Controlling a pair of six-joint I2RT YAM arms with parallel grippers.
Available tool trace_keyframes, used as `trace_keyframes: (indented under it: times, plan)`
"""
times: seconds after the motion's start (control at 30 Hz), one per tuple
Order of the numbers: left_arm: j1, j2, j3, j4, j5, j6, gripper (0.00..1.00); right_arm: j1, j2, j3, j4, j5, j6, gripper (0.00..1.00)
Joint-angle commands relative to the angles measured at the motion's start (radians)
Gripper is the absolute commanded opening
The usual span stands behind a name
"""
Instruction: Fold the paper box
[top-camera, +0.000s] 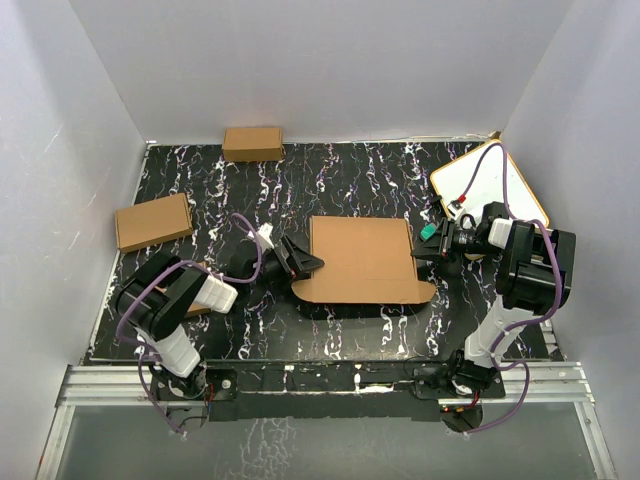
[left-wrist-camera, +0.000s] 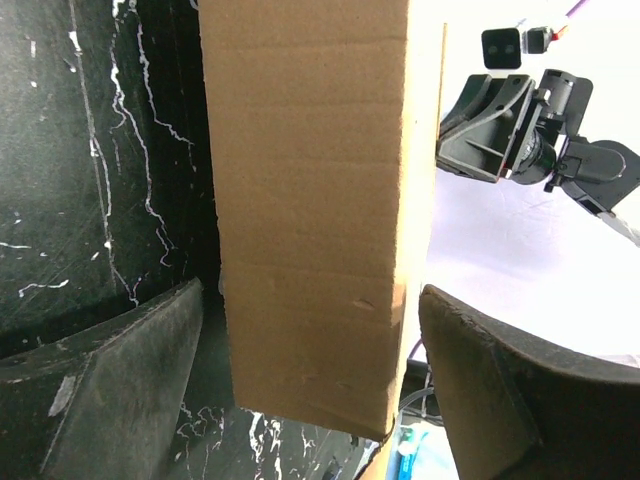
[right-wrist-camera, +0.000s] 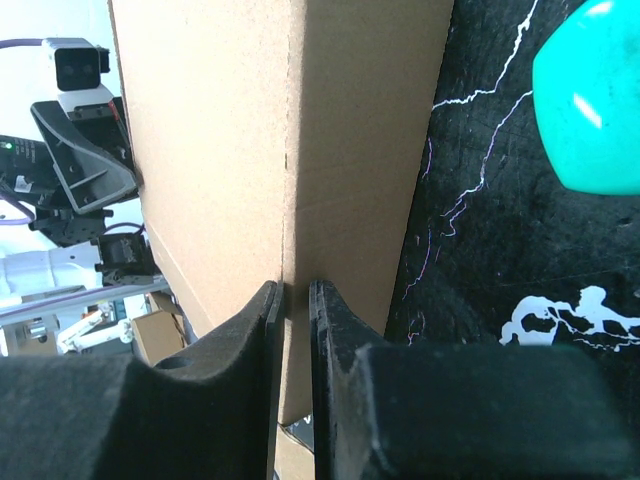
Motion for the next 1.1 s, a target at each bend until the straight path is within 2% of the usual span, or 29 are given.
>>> trace_keyframes:
  times: [0.0, 0.37, 0.47, 0.73, 1.07]
  plan:
    - [-0.009, 0.030, 0.007, 0.121, -0.014, -0.051, 0.83, -0.012, 0.038, 0.007, 0.027, 0.158, -0.073, 0.18]
    - [-0.014, 0.037, -0.011, 0.176, -0.028, -0.089, 0.56, -0.011, 0.027, 0.016, 0.008, 0.128, -0.109, 0.24]
    - [-0.015, 0.024, -0.014, 0.176, -0.029, -0.090, 0.42, -0.012, 0.017, 0.023, -0.012, 0.100, -0.140, 0.27]
    - [-0.014, -0.043, -0.035, 0.147, -0.050, -0.094, 0.37, -0.011, -0.056, 0.049, -0.085, 0.017, -0.252, 0.41]
    - [-0.013, -0.205, -0.064, 0.000, -0.103, -0.075, 0.32, -0.011, -0.240, 0.136, -0.229, -0.026, -0.450, 0.57]
